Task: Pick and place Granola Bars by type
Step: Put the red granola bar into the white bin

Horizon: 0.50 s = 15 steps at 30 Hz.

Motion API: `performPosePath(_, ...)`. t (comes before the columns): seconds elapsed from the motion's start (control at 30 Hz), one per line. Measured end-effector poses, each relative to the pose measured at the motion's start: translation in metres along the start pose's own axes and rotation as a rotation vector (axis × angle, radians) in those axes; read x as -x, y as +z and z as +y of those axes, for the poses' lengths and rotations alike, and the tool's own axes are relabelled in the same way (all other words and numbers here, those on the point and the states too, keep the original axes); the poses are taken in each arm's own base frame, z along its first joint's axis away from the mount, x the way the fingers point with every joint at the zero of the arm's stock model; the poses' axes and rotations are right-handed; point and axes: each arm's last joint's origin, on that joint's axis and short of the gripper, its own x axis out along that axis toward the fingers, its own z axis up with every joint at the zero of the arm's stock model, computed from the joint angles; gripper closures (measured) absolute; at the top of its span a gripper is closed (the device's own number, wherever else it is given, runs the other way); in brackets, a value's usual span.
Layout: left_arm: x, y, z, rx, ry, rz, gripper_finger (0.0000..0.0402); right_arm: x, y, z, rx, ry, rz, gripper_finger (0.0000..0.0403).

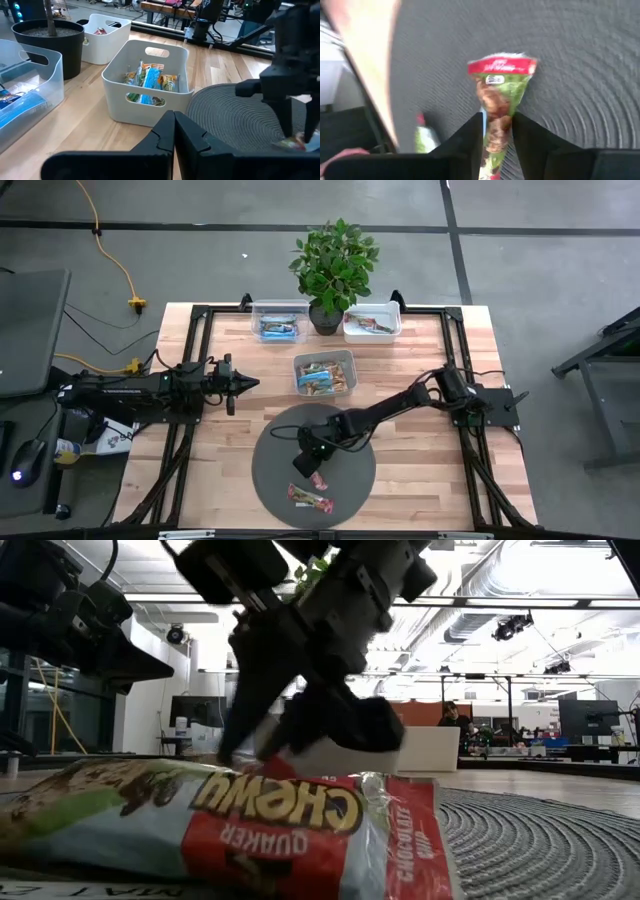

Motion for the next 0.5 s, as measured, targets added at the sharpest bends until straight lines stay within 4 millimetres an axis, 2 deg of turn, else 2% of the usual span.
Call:
performPosePath(0.3, 0.000, 0.000, 0.000, 0.000, 0.000, 0.000, 0.0401, 0.018, 0.015, 0.015, 0.072, 0.150, -0.053, 0.0341)
performPosePath(0.5, 0.000, 0.000, 0.000, 0.000, 0.000, 0.000, 0.0401, 0.021, 0.016, 0.015, 0.083, 0.147, -0.036, 0.0352)
